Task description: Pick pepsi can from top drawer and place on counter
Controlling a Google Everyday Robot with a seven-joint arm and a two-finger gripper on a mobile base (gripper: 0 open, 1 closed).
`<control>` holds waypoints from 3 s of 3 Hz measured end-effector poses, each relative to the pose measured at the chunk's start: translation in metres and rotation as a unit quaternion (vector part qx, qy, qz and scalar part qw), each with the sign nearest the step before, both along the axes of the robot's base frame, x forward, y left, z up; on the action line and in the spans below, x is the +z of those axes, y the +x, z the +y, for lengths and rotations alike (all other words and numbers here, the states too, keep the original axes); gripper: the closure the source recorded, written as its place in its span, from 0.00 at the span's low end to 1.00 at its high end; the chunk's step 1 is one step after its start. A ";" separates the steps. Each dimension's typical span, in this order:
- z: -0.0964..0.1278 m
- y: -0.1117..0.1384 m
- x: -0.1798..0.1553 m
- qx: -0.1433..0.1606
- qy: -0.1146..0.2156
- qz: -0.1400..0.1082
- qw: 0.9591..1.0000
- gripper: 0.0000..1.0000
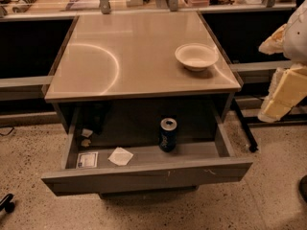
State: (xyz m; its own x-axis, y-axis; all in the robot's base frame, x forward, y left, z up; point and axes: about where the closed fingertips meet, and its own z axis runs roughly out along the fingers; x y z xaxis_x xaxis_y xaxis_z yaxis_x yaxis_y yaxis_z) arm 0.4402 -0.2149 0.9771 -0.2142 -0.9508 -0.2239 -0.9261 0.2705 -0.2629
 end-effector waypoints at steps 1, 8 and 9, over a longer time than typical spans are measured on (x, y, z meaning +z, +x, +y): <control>0.003 0.010 -0.027 -0.005 0.037 -0.003 0.999 0.42; 0.105 0.063 -0.246 0.005 0.204 0.006 0.979 0.81; 0.115 0.075 -0.265 0.018 0.227 -0.010 0.974 0.58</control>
Offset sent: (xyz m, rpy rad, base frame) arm 0.0600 0.0377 -0.1257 0.3058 -0.0727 -0.0318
